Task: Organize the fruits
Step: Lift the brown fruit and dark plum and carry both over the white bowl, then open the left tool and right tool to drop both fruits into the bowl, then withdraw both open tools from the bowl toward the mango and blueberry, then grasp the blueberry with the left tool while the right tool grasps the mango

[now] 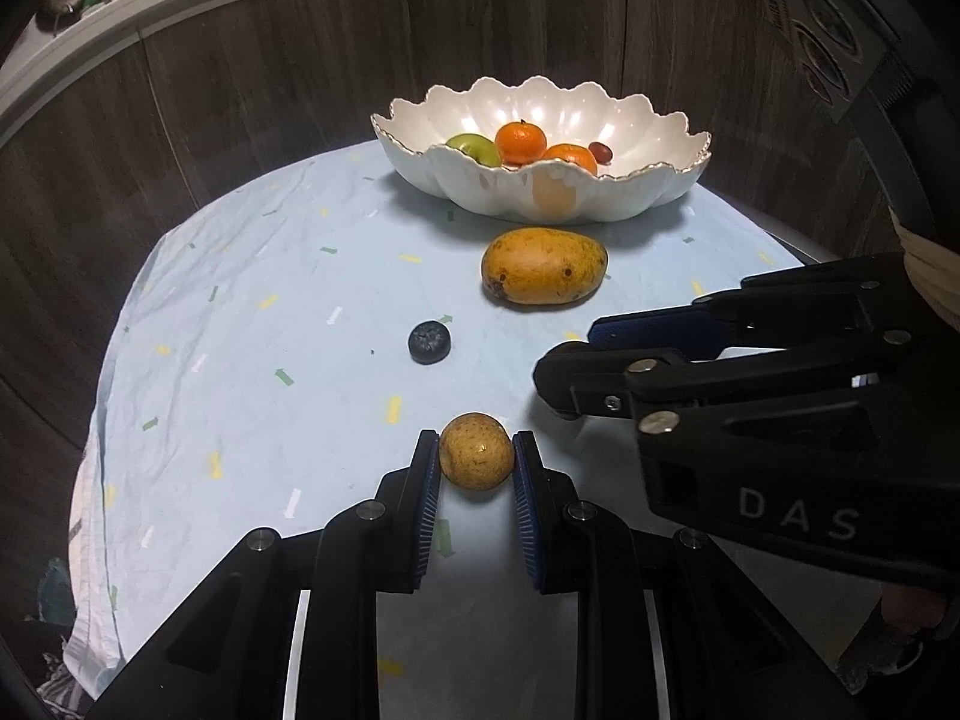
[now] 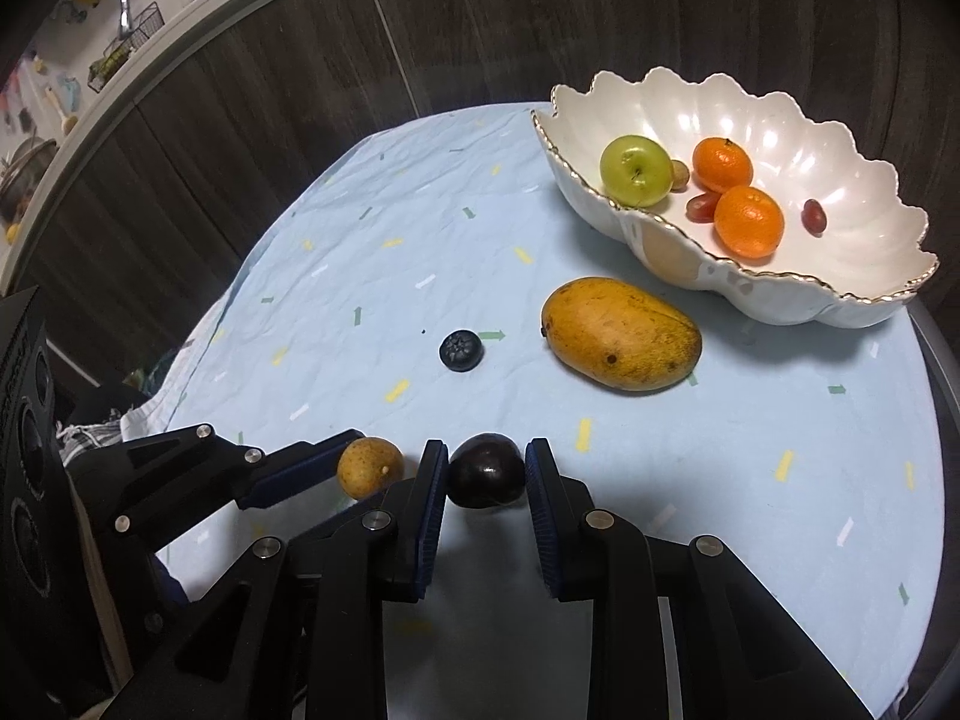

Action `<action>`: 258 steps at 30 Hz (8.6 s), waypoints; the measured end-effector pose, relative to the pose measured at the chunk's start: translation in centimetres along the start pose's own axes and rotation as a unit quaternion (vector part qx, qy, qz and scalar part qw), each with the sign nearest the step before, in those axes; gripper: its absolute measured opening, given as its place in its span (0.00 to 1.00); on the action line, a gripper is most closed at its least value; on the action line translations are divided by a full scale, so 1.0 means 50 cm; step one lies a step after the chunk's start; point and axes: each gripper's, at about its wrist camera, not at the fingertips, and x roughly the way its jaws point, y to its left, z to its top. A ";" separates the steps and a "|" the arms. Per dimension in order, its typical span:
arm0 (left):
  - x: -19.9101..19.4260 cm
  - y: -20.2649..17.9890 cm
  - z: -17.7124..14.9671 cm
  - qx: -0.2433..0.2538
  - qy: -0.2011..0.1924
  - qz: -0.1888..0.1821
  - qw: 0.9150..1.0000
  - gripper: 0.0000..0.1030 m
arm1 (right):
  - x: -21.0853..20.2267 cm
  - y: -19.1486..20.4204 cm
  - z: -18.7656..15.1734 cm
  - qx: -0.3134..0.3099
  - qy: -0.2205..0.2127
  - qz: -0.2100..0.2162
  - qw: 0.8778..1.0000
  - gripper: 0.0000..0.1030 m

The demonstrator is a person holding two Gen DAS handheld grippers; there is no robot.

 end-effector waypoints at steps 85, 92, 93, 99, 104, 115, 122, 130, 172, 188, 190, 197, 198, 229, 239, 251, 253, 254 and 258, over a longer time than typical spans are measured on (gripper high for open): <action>-0.007 -0.019 0.359 0.001 -0.103 0.020 0.995 0.24 | -0.193 -0.198 0.190 0.091 -0.178 -0.086 0.976 0.27; 0.019 -0.014 0.374 -0.004 -0.099 0.021 0.995 0.24 | -0.179 -0.220 0.199 0.101 -0.182 -0.096 0.973 0.27; 0.022 -0.013 0.376 -0.005 -0.099 0.022 0.995 0.24 | -0.176 -0.224 0.200 0.103 -0.183 -0.097 0.973 0.27; 0.047 -0.014 0.385 -0.008 -0.094 0.021 0.995 0.24 | -0.162 -0.246 0.198 0.112 -0.181 -0.104 0.972 0.27; 0.067 -0.020 0.390 -0.008 -0.089 0.018 0.996 0.24 | -0.151 -0.263 0.197 0.120 -0.176 -0.105 0.971 0.27; 0.103 -0.031 0.395 -0.005 -0.076 0.008 0.997 0.24 | -0.129 -0.288 0.193 0.130 -0.167 -0.110 0.971 0.27; 0.113 -0.031 0.391 -0.007 -0.072 0.003 0.997 0.33 | -0.113 -0.297 0.190 0.133 -0.153 -0.119 0.972 0.28; 0.108 -0.027 0.386 -0.012 -0.075 0.018 0.997 0.60 | -0.125 -0.300 0.184 0.139 -0.167 -0.145 0.965 0.70; -0.079 0.027 0.330 -0.034 -0.119 0.071 0.990 0.92 | -0.248 -0.170 0.157 0.131 -0.204 -0.197 0.950 0.92; -0.126 0.062 0.277 -0.040 -0.125 0.091 0.987 0.92 | -0.262 -0.113 0.138 0.118 -0.211 -0.212 0.947 0.97; -0.124 0.066 0.268 -0.041 -0.121 0.091 0.988 0.92 | -0.258 -0.108 0.134 0.117 -0.209 -0.213 0.947 0.97; -0.111 0.071 0.238 -0.040 -0.112 0.086 0.989 0.92 | -0.241 -0.094 0.120 0.107 -0.199 -0.217 0.950 0.97; -0.107 0.072 0.232 -0.039 -0.111 0.086 0.989 0.92 | -0.237 -0.092 0.118 0.106 -0.196 -0.218 0.950 0.97; 0.053 0.075 0.105 -0.028 -0.021 0.041 0.999 0.73 | -0.081 -0.068 0.062 0.082 -0.122 -0.206 0.968 0.97; 0.095 0.069 0.095 -0.020 -0.011 0.026 0.999 0.54 | -0.020 -0.070 0.074 0.090 -0.091 -0.186 0.974 0.97; 0.129 0.060 0.092 -0.024 0.007 0.001 1.000 0.42 | 0.050 -0.074 0.095 0.093 -0.051 -0.162 0.981 0.97; 0.131 0.061 0.092 -0.027 0.008 -0.002 1.000 0.41 | 0.061 -0.079 0.098 0.097 -0.044 -0.158 0.982 0.97; 0.131 0.062 0.092 -0.029 0.009 -0.005 1.000 0.41 | 0.067 -0.080 0.100 0.097 -0.040 -0.156 0.982 0.97; 0.133 0.065 0.094 -0.034 0.010 -0.012 0.999 0.37 | 0.087 -0.081 0.098 0.097 -0.026 -0.150 0.984 0.96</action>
